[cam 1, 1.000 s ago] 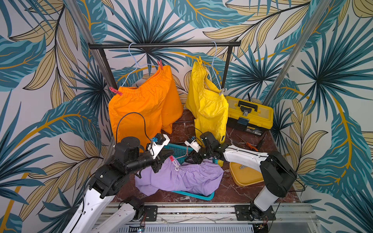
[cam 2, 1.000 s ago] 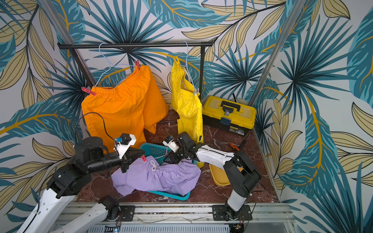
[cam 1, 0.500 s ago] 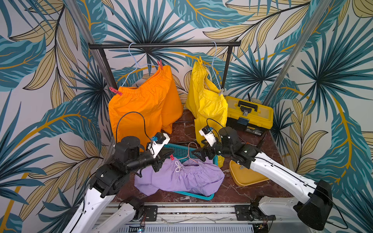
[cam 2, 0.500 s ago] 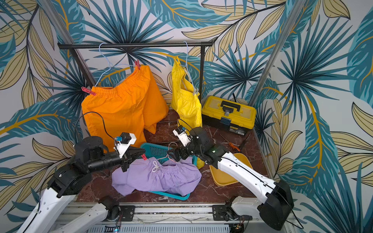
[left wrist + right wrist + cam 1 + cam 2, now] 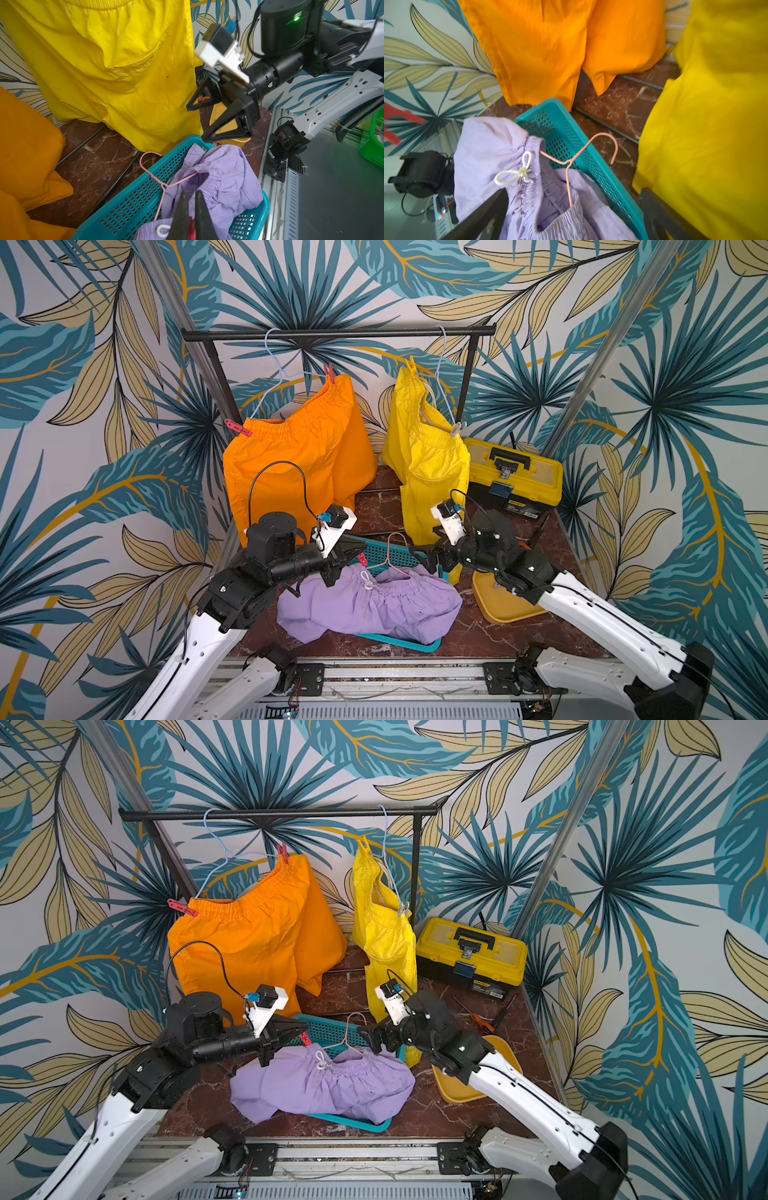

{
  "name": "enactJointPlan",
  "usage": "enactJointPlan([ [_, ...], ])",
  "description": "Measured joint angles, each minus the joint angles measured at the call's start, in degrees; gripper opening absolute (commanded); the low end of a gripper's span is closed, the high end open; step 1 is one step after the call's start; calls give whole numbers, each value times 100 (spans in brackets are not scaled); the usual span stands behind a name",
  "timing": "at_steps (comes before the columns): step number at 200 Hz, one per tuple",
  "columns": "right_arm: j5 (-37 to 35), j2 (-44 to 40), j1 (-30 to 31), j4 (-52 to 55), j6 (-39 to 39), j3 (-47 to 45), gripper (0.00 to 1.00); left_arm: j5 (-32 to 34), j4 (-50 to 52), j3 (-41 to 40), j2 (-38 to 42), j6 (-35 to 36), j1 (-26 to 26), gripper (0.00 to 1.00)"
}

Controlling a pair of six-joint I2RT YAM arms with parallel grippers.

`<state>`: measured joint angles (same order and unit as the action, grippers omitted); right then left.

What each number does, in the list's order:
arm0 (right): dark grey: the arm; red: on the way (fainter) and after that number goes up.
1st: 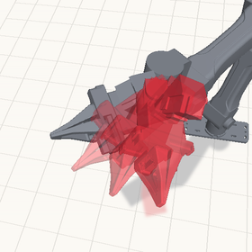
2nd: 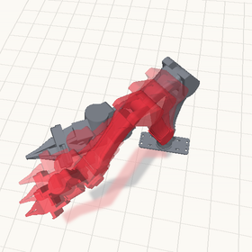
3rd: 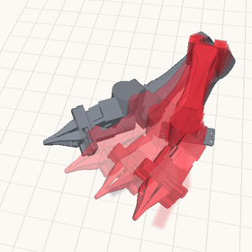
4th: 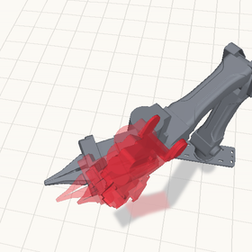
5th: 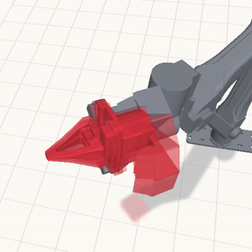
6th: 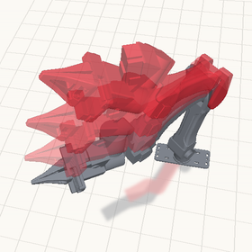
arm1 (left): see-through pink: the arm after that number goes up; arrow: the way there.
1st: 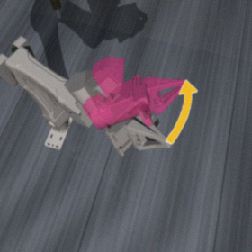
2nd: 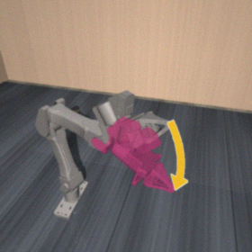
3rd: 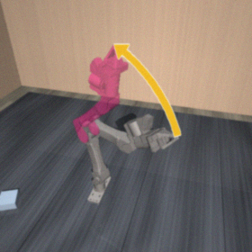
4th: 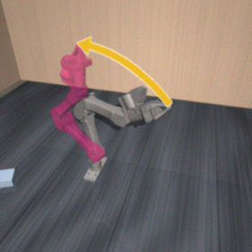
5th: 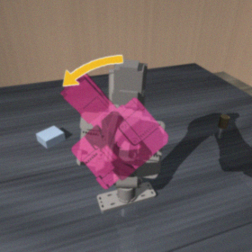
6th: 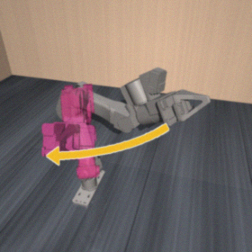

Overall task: Remove the clothespins securing shorts to the hanger
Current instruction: Place the clothespin in the storage box.

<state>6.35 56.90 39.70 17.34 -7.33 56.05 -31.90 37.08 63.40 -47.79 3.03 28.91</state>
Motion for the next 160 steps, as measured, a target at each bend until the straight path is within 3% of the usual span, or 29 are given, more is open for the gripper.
enactJointPlan([
  [24,-636,-988,4,120,-48,-9,100,-133,-428,-83,-291,-199,186,0],
  [56,-1631,-2074,4,264,-146,-13,100,-37,-922,-107,-894,-326,881,0],
  [113,-3069,-2710,4,555,-212,-90,100,382,-1821,573,-2656,-337,2435,0],
  [160,-3676,-3348,4,529,-212,-297,100,433,-2739,1644,-4424,-444,2997,0],
])
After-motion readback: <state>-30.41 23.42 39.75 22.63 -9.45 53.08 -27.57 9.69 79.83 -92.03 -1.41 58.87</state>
